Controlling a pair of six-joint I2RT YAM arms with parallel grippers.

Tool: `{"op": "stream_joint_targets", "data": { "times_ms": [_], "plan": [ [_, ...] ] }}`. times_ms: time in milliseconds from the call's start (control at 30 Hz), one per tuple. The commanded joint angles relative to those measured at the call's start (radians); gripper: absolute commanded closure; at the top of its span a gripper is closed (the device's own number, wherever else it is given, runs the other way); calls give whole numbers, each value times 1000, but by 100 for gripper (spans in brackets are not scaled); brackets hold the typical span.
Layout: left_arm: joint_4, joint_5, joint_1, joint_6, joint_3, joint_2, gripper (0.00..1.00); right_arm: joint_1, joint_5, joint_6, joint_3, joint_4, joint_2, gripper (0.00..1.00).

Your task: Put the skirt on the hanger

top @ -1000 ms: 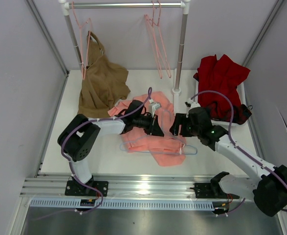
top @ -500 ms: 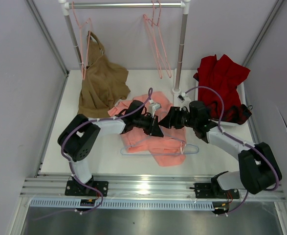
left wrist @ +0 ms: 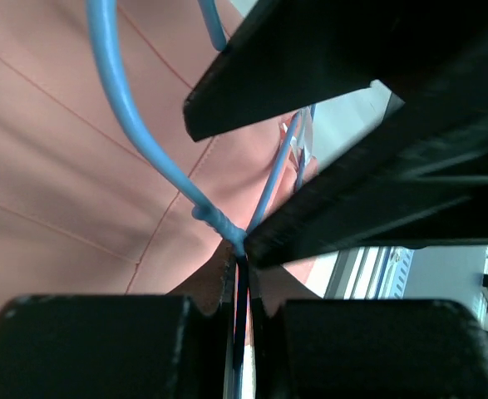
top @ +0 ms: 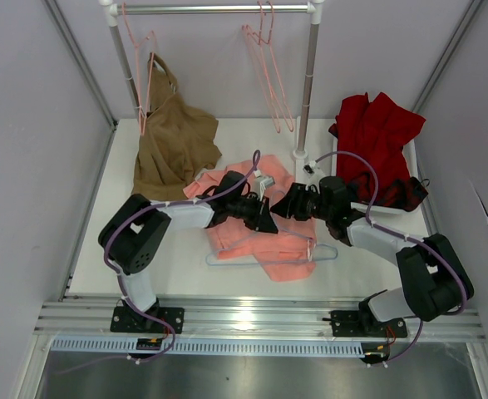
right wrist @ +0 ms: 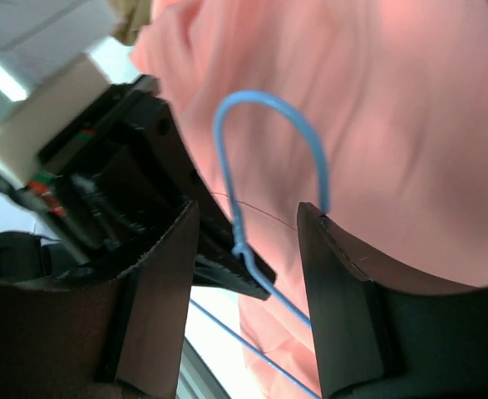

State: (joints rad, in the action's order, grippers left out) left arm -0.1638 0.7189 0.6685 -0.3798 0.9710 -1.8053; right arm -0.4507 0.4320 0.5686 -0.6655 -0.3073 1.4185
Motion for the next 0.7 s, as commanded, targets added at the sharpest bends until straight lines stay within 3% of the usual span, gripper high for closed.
{"op": "stream_joint_targets", "data": {
  "times_ms": [0,433,533,667],
  "plan": [
    [-43,27,8,35,25,46,93,-6,-81,8,-6,-18,-24,45],
    [-6,33,26,55,61,35,94,-109,-219,-32,-78,40,11,47],
    [9,28,29,61,72,32,94,-120,-252,-26,-71,39,14,56],
    [38,13,36,76,84,32,94,-121,-285,-27,-63,43,-6,79]
  ]
}}
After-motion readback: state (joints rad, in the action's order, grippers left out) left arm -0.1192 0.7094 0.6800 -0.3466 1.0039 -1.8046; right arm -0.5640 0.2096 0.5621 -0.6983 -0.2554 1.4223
